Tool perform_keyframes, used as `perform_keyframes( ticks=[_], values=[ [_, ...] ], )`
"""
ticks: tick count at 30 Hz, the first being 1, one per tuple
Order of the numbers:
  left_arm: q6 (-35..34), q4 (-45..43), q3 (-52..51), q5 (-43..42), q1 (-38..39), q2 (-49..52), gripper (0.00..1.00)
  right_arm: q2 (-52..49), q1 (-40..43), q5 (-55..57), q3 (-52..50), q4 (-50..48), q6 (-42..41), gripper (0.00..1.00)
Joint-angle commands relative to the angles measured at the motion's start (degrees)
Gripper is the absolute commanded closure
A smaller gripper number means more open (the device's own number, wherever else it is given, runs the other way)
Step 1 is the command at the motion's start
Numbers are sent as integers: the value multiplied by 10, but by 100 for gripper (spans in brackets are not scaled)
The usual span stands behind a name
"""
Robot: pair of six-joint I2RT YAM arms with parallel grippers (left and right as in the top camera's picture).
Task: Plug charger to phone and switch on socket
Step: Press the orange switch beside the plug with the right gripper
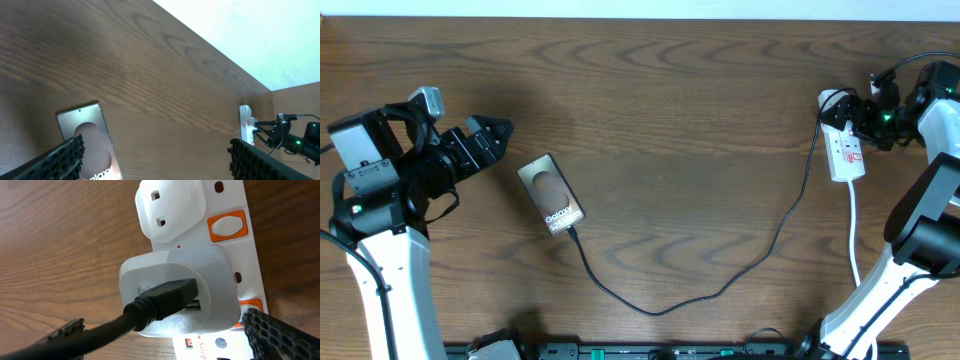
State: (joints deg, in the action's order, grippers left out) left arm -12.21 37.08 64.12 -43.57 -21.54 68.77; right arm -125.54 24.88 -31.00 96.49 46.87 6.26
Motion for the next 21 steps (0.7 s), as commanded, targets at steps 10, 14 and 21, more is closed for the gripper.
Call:
perform_keyframes(
  ticks=[10, 14, 21],
  values=[
    [2, 0, 13, -5, 0, 0, 10, -23, -14, -76, 1, -2, -33, 1],
    [2, 0, 13, -5, 0, 0, 10, -23, -14, -89, 1, -1, -37, 1],
    [2, 0, 13, -5, 0, 0, 10, -23, -24, -90, 1, -2, -41, 1]
  ],
)
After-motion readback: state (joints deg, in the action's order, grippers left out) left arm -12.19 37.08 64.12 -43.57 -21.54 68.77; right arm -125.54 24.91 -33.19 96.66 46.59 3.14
